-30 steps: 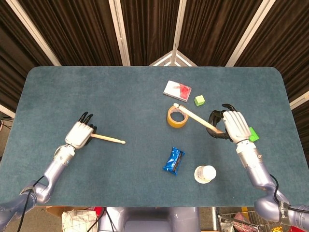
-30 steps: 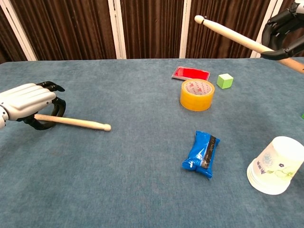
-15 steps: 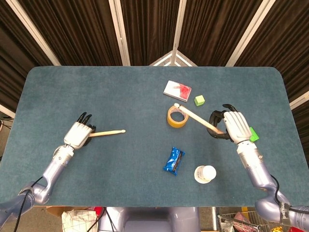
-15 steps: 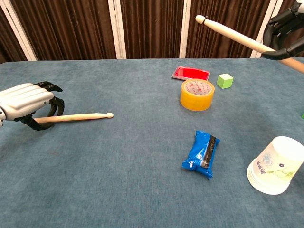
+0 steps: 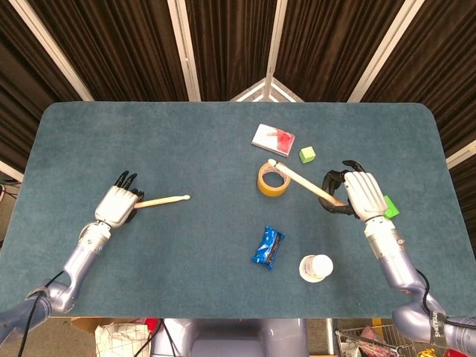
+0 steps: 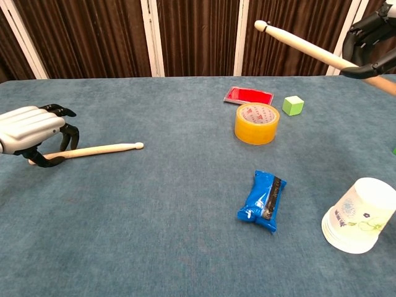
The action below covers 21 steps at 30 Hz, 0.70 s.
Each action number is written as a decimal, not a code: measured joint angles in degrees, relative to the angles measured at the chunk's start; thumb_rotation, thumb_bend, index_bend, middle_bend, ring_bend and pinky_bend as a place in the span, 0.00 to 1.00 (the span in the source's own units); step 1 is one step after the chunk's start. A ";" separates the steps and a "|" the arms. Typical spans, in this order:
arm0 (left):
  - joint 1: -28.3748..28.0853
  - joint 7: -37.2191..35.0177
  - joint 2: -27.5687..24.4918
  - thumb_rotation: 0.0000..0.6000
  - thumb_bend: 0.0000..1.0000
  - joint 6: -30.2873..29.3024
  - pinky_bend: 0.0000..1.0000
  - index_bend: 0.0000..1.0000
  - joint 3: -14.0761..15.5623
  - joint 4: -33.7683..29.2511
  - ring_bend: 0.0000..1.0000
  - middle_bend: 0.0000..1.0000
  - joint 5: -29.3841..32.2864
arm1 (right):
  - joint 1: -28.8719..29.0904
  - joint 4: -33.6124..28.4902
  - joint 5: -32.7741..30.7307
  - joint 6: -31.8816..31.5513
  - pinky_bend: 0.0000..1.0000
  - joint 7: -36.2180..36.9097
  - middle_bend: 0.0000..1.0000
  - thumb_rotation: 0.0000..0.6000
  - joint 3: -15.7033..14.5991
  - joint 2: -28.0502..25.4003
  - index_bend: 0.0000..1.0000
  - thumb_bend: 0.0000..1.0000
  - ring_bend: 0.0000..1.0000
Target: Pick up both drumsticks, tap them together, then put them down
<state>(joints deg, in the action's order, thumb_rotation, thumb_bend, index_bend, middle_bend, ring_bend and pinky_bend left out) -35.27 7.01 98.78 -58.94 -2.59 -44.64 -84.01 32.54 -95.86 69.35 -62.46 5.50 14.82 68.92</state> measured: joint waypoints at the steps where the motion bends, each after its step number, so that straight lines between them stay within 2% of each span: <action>1: 0.00 0.17 -0.10 1.00 0.51 0.03 0.00 0.44 -0.01 -0.17 0.06 0.42 0.04 | -0.12 -0.20 0.07 -0.21 0.15 -0.07 0.65 1.00 -0.04 0.00 0.75 0.46 0.51; 4: -0.03 0.61 -0.35 1.00 0.50 0.22 0.00 0.39 0.03 -0.53 0.02 0.34 0.09 | -0.34 -0.56 0.19 -0.51 0.15 -0.34 0.65 1.00 -0.10 -0.09 0.75 0.46 0.51; 8: -0.03 1.20 -1.14 1.00 0.47 -0.24 0.00 0.24 -0.17 -1.27 0.00 0.20 0.14 | -0.19 -0.19 -0.23 -0.09 0.15 -0.41 0.65 1.00 0.08 -0.18 0.75 0.46 0.51; 11: 0.05 1.48 -3.21 1.00 0.46 -1.28 0.00 0.18 -1.09 -4.07 0.00 0.14 0.59 | 0.02 0.95 -0.78 0.29 0.15 -1.38 0.65 1.00 -0.07 0.38 0.75 0.46 0.51; 16: 0.48 1.98 -8.49 1.00 0.46 -3.30 0.00 0.18 -3.09 -11.66 0.00 0.12 1.79 | 0.25 3.21 0.13 -0.03 0.15 -3.67 0.65 1.00 -0.93 1.87 0.75 0.46 0.51; 21: 1.61 2.14 -16.03 1.00 0.46 -6.61 0.00 0.18 -5.11 -20.72 0.00 0.12 2.66 | 0.66 6.62 1.51 -0.29 0.15 -6.53 0.65 1.00 -2.21 4.23 0.75 0.46 0.51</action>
<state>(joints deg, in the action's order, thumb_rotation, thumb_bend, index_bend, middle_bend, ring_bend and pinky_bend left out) -33.66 9.15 82.75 -65.55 -7.70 -65.37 -81.34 33.20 -89.24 70.85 -62.76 -1.03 12.61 73.15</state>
